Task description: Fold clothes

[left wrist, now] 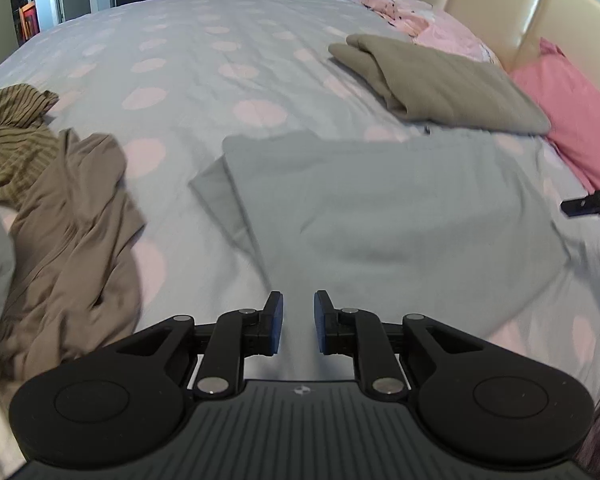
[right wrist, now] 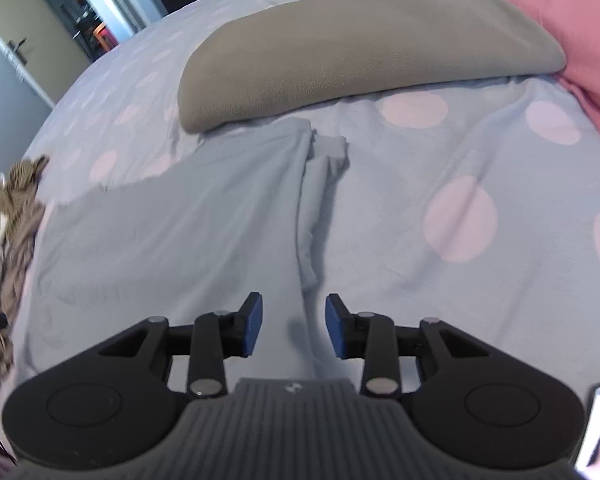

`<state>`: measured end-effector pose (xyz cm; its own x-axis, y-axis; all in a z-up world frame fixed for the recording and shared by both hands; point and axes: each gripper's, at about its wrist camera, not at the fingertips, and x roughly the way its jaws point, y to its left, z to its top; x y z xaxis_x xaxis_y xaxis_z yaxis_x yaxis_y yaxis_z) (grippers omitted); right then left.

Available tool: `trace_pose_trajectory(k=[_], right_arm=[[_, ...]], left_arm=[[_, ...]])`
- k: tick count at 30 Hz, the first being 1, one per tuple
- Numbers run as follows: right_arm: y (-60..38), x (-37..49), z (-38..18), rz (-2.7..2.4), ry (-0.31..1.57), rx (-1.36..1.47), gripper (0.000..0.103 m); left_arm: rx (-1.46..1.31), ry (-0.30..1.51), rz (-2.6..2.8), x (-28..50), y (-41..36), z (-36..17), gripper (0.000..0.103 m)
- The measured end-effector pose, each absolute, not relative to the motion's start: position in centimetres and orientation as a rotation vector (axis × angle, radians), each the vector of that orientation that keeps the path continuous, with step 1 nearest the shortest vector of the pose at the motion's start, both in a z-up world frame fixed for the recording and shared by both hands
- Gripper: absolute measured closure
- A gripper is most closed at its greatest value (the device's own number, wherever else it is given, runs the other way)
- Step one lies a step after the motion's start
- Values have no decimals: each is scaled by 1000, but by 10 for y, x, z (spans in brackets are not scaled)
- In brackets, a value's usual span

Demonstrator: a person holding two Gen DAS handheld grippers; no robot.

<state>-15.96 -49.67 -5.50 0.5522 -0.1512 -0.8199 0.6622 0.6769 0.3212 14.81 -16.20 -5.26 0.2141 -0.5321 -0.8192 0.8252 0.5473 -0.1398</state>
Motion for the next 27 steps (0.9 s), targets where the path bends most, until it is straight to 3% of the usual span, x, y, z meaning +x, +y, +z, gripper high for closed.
trace_pose_trajectory(k=[6,10,18,22,27], right_arm=[[-518,-136,-68,-548,827,737,64],[-537,-126,-81,-563,811,798,58],[-561,-110,-105,-550,786,860,59],[-561,-101,-106,-532,788,864,86],[-554,-88,-90,-542,829,801,91]], left_arm=[[357,970,-977,160,-197,-66,89],[347,985,-962,175,-214,-79,89],[338,1016,-941,197,-231,-103,89],[362,1009,-931,197,-238,-107,89],[373,1000,-923,195,-237,-102,89]])
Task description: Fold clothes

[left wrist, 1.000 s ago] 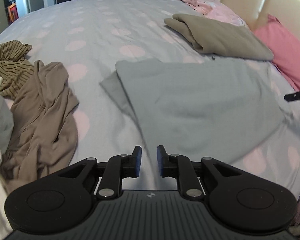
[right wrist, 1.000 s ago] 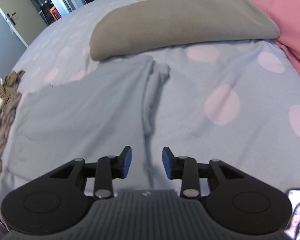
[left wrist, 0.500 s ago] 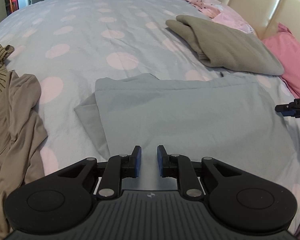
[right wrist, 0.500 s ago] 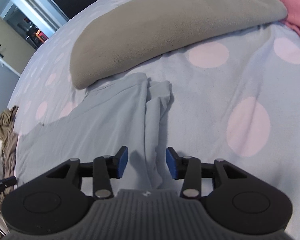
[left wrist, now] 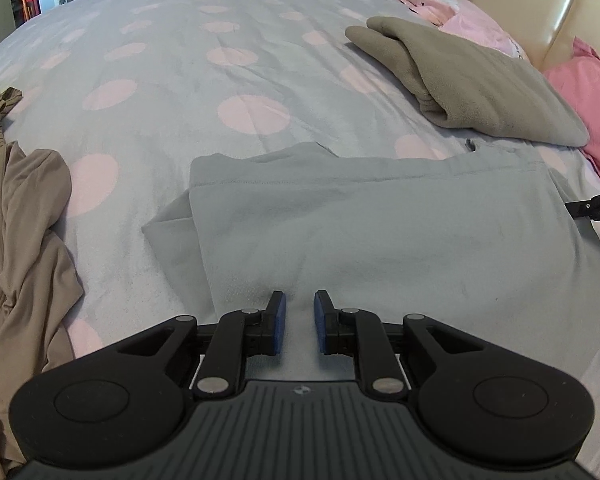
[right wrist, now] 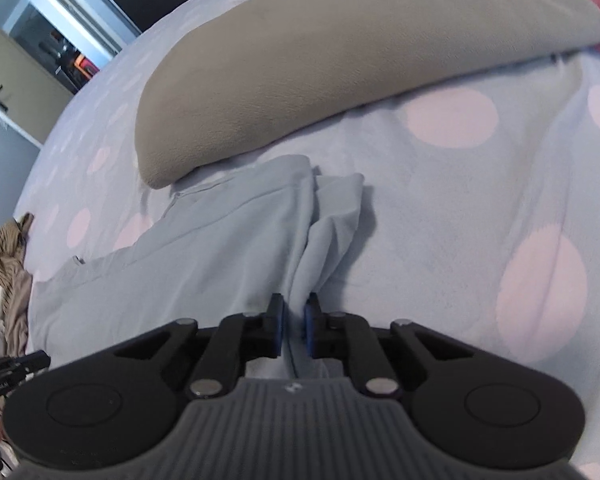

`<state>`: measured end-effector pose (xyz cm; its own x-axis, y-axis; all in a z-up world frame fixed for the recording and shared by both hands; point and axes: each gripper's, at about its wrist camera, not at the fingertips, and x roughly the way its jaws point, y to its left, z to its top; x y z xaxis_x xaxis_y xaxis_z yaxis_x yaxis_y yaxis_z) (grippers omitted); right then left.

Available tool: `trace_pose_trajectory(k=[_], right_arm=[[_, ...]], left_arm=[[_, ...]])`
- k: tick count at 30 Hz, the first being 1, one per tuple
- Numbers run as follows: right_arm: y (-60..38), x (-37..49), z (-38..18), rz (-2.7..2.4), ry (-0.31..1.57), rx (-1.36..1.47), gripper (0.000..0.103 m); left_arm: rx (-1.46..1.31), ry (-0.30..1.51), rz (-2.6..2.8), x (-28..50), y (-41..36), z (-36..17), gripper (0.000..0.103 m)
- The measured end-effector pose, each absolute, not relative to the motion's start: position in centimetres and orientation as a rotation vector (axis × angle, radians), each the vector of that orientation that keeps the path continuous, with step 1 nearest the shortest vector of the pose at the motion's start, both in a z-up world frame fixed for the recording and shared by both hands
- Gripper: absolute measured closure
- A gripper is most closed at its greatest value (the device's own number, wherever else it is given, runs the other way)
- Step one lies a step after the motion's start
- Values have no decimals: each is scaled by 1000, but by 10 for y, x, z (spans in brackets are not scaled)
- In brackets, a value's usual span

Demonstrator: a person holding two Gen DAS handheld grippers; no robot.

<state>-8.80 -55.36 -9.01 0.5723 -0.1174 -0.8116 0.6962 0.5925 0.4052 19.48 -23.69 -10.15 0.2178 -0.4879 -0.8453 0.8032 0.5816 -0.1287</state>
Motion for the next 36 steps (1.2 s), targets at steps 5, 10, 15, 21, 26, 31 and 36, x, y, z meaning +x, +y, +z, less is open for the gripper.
trace_pose_trajectory(k=[5,10,15,21,26,31,36], right_arm=[[-546,-81,-63,-536,827,786,92],[-524,-64,-31,-496,843,743,93],[-495,-41,-4,-417,823,746,93],[-458,-4,17,-320,801,772,93],[-428,34,25,-244,796,793,93],[-393,76,21,-171,824,786,93],[-358,119,4,-106,865,770,93]], left_arm=[[388,988,-886,192,-232,-91,89],[375,987,-877,191,-227,-82,89],[360,973,-894,188,-222,-71,88],[329,962,-913,188,-216,-61,87],[290,962,-921,195,-207,-56,87],[276,969,-907,203,-198,-56,87],[258,988,-882,212,-187,-59,87]])
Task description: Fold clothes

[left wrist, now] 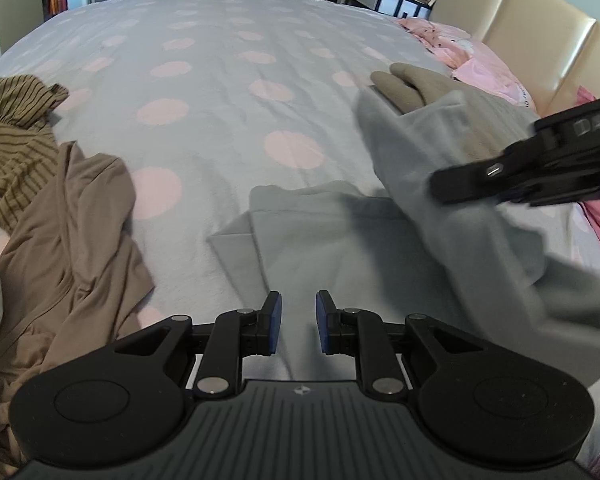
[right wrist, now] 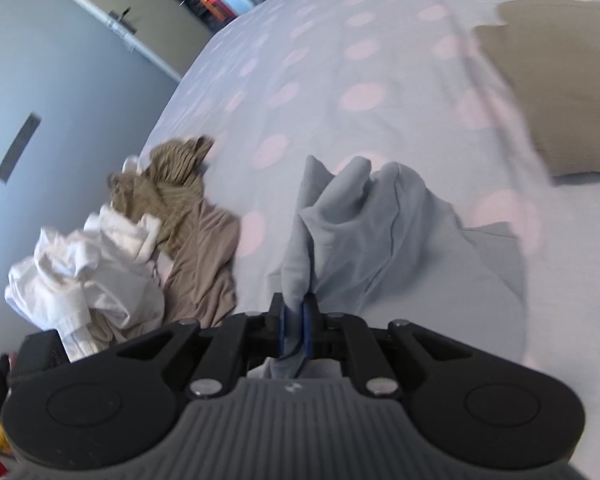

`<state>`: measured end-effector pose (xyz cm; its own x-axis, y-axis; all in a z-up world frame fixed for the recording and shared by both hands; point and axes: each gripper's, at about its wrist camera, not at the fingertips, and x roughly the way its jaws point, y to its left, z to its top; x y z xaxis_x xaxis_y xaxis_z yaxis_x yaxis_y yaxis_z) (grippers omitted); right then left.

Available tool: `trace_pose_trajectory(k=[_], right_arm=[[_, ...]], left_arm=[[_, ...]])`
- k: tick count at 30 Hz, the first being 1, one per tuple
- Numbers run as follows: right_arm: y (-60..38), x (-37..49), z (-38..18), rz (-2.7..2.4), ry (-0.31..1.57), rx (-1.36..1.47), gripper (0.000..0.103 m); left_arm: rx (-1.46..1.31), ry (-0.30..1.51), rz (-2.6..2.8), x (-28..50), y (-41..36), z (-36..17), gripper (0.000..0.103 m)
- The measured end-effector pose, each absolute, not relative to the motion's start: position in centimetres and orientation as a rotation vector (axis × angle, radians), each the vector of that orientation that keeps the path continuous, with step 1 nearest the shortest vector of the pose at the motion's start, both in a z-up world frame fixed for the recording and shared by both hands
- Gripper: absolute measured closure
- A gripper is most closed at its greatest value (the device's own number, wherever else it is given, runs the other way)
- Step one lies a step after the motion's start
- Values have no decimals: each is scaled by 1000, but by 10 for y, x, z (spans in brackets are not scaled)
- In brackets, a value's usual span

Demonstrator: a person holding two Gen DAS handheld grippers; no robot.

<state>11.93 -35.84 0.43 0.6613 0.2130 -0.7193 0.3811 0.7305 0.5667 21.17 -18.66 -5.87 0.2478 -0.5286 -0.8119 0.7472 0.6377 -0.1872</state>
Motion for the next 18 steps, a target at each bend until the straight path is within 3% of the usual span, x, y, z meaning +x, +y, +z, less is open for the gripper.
trace_pose_trajectory(k=[12,16,18], right_arm=[[-325,176,-71,-56,1045,696,92],[-327,175,-74,-31,1026,727,72],[-329,170,-66,-26,1016,718,72]], left_arm=[[253,1033,-843,229,-164,-71,87],[256,1040,-854,225,-162,-70,83],[239,1039,-864,221,-160,-67,82]])
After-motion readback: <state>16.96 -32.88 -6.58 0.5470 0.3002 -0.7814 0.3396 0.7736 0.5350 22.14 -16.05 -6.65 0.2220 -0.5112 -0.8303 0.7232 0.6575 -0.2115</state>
